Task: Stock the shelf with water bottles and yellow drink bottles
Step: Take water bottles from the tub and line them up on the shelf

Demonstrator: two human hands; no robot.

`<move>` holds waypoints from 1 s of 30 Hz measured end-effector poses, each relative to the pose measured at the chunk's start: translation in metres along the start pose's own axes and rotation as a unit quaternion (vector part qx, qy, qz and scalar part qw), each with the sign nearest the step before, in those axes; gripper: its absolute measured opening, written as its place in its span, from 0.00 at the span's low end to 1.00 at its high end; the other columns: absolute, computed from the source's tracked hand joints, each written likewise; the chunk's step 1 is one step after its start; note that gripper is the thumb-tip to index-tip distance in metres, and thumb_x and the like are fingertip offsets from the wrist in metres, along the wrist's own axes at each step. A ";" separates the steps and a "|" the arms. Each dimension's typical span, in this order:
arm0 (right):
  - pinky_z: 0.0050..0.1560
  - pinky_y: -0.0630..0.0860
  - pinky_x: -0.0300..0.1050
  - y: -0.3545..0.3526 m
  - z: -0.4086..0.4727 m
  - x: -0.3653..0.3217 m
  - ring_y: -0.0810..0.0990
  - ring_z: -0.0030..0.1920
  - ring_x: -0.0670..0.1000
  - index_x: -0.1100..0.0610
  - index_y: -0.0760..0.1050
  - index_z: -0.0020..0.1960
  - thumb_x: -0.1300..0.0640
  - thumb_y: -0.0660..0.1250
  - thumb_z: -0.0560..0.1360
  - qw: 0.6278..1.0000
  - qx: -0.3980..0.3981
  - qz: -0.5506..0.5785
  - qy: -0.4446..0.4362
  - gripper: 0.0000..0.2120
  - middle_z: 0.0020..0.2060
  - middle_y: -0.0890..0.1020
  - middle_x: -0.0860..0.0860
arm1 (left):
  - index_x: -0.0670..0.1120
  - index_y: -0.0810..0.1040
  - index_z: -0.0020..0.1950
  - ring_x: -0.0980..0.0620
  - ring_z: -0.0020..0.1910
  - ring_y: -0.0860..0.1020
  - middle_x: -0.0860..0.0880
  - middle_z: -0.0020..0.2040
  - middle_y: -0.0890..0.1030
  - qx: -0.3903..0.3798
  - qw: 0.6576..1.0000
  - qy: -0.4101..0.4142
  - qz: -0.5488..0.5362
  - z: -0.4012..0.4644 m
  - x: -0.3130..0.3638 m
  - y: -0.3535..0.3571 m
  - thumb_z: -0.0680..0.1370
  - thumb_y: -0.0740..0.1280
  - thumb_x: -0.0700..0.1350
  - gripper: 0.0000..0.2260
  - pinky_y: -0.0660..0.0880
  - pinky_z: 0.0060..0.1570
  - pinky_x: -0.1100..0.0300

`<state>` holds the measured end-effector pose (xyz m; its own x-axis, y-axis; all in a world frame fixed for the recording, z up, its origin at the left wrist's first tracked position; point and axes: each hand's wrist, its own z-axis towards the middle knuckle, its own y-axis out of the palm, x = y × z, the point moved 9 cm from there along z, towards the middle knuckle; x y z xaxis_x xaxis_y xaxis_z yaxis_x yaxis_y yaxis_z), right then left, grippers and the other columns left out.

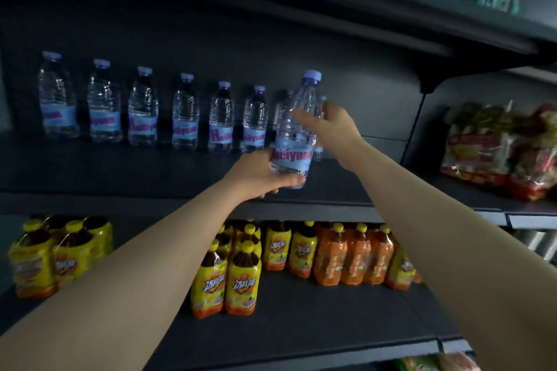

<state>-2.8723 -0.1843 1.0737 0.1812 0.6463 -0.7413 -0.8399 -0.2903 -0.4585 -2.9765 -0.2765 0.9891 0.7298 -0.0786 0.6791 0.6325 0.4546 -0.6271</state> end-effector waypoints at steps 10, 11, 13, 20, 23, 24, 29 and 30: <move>0.54 0.78 0.52 -0.079 0.106 0.079 0.80 0.51 0.55 0.55 0.71 0.57 0.43 0.71 0.74 0.993 0.053 -0.104 0.019 0.20 0.50 0.80 0.51 | 0.52 0.74 0.69 0.52 0.59 0.77 0.53 0.64 0.79 0.026 0.985 0.002 0.172 0.150 -0.001 0.024 0.73 0.72 0.61 0.27 0.71 0.53 0.59; 0.56 0.78 0.54 -0.083 0.114 0.092 0.80 0.53 0.56 0.55 0.71 0.59 0.43 0.71 0.73 0.992 0.057 -0.109 0.025 0.22 0.51 0.80 0.51 | 0.51 0.73 0.70 0.50 0.60 0.77 0.52 0.65 0.78 0.033 0.981 0.001 0.189 0.160 -0.005 0.027 0.74 0.72 0.59 0.27 0.71 0.55 0.59; 0.57 0.78 0.55 -0.090 0.128 0.118 0.80 0.54 0.57 0.56 0.70 0.61 0.43 0.72 0.73 0.990 0.061 -0.119 0.035 0.24 0.51 0.80 0.52 | 0.50 0.72 0.71 0.47 0.63 0.76 0.50 0.67 0.77 0.046 0.976 0.003 0.214 0.180 -0.011 0.033 0.75 0.72 0.57 0.26 0.72 0.58 0.56; 0.55 0.78 0.55 -0.104 0.169 0.186 0.80 0.53 0.59 0.55 0.72 0.61 0.43 0.72 0.72 0.985 0.085 -0.135 0.065 0.24 0.53 0.82 0.54 | 0.54 0.61 0.78 0.46 0.69 0.71 0.47 0.74 0.68 0.036 0.973 0.010 0.227 0.232 -0.041 0.062 0.76 0.72 0.51 0.33 0.70 0.66 0.50; 0.55 0.78 0.54 -0.101 0.182 0.206 0.80 0.53 0.59 0.55 0.72 0.63 0.45 0.72 0.73 0.986 0.084 -0.127 0.072 0.24 0.54 0.82 0.54 | 0.55 0.59 0.79 0.45 0.68 0.72 0.46 0.74 0.67 0.022 0.973 0.015 0.228 0.244 -0.047 0.076 0.76 0.72 0.50 0.34 0.70 0.67 0.48; 0.54 0.78 0.53 -0.100 0.186 0.212 0.80 0.53 0.58 0.55 0.72 0.63 0.45 0.72 0.73 0.986 0.082 -0.123 0.075 0.24 0.54 0.81 0.54 | 0.55 0.59 0.79 0.45 0.68 0.72 0.46 0.74 0.67 0.018 0.973 0.017 0.231 0.247 -0.049 0.080 0.77 0.72 0.50 0.34 0.70 0.68 0.48; 0.55 0.79 0.56 -0.095 0.203 0.241 0.82 0.52 0.58 0.53 0.74 0.60 0.46 0.73 0.72 0.989 0.086 -0.076 0.096 0.21 0.52 0.83 0.53 | 0.57 0.57 0.79 0.43 0.71 0.68 0.45 0.76 0.61 0.006 0.965 0.035 0.260 0.257 -0.052 0.096 0.78 0.70 0.49 0.34 0.66 0.71 0.48; 0.55 0.79 0.57 -0.095 0.207 0.245 0.82 0.53 0.59 0.53 0.74 0.60 0.46 0.73 0.72 0.989 0.088 -0.067 0.098 0.21 0.52 0.83 0.53 | 0.58 0.57 0.79 0.43 0.71 0.68 0.45 0.76 0.61 0.005 0.965 0.036 0.260 0.259 -0.052 0.098 0.78 0.70 0.49 0.33 0.66 0.71 0.48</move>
<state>-2.8541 0.1474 1.0366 0.3791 0.5159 -0.7682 -0.8741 -0.0727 -0.4802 -3.0194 0.0020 0.9912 0.9641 0.1005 0.2458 0.1747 0.4570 -0.8721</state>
